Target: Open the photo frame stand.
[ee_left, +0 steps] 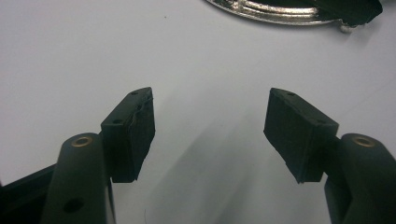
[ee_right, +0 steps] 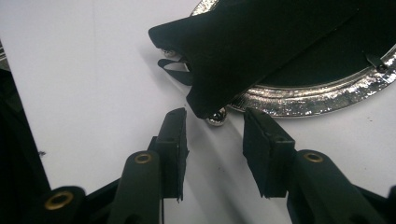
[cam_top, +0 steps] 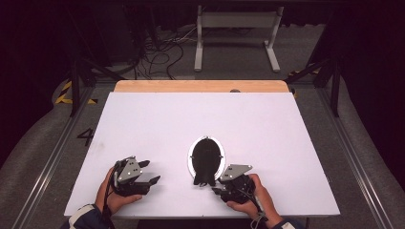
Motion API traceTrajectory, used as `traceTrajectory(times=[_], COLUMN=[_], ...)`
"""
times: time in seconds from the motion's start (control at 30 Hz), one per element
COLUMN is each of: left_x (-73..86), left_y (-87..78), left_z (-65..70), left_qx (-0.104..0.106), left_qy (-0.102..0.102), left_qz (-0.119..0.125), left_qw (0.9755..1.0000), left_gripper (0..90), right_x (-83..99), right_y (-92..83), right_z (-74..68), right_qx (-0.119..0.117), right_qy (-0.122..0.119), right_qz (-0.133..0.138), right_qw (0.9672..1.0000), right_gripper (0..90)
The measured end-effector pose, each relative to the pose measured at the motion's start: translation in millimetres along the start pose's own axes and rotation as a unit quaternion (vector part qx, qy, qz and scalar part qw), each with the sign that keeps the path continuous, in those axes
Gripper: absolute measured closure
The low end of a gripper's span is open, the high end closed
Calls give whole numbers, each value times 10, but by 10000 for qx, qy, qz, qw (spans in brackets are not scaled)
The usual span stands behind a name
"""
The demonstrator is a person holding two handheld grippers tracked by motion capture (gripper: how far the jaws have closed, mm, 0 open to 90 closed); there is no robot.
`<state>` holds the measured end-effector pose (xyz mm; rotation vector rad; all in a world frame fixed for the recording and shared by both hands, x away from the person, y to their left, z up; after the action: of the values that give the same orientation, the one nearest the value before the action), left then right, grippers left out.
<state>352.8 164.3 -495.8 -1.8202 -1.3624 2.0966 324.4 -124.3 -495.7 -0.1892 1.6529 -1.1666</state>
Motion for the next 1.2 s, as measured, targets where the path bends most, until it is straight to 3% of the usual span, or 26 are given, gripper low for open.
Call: traceTrajectory(times=[0.23, 0.53, 0.7, 0.8, 0.87, 0.9, 1.0, 1.07, 1.1, 1.13, 1.17, 1.2], left_x=[0, -7, -14, -22, -32, -48, -79, -106, -106, -116, -128, -148], left_y=[21, 34, 57, 77, 102, 136, 179, 226, 226, 244, 266, 302], left_z=[14, 31, 43, 56, 60, 64, 66, 68, 68, 70, 70, 75], left_qx=[24, 91, 141, 179, 192, 239, 273, 312, 312, 324, 347, 379], left_qy=[34, -9, 8, 18, 40, -3, 0, 2, 2, -2, 21, 8], left_qz=[-54, -51, -85, -111, -132, -135, -149, -168, -168, -187, -192, -213], left_qw=[10000, 9999, 9999, 9998, 9997, 9996, 9995, 9994, 9994, 9993, 9992, 9991], left_gripper=[335, 327, 325, 322, 321, 321, 317, 316, 315, 315, 315, 314], right_x=[-26, -45, -53, -60, -69, -83, -109, -128, -128, -131, -135, -144], right_y=[28, 40, 54, 67, 71, 68, 66, 80, 80, 94, 99, 107], right_z=[3, 19, 44, 60, 79, 99, 130, 162, 162, 197, 222, 270], right_qx=[25, -294, -639, -768, -928, -1065, -1293, -1464, -1464, -1618, -1732, -1848], right_qy=[17, 474, 972, 1123, 1334, 1519, 1823, 2073, 2073, 2301, 2443, 2654], right_qz=[24, 160, 291, 328, 389, 471, 572, 665, 665, 697, 718, 789], right_qw=[10000, 9983, 9928, 9902, 9859, 9815, 9730, 9650, 9650, 9571, 9514, 9430], right_gripper=[625, 651, 646, 630, 612, 590, 577, 565, 565, 547, 546, 551])
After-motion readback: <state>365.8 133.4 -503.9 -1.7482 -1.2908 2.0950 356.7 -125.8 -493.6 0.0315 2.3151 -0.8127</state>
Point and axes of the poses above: each handheld gripper's, and its own axes: y roughly forward along the jaws, x roughly out of its underside, z roughly to its right, the point moved 6 cm from there along y, roughly forward along the jaws, and after that the axes turned 2 degrees about x, right-handed, at the moved point
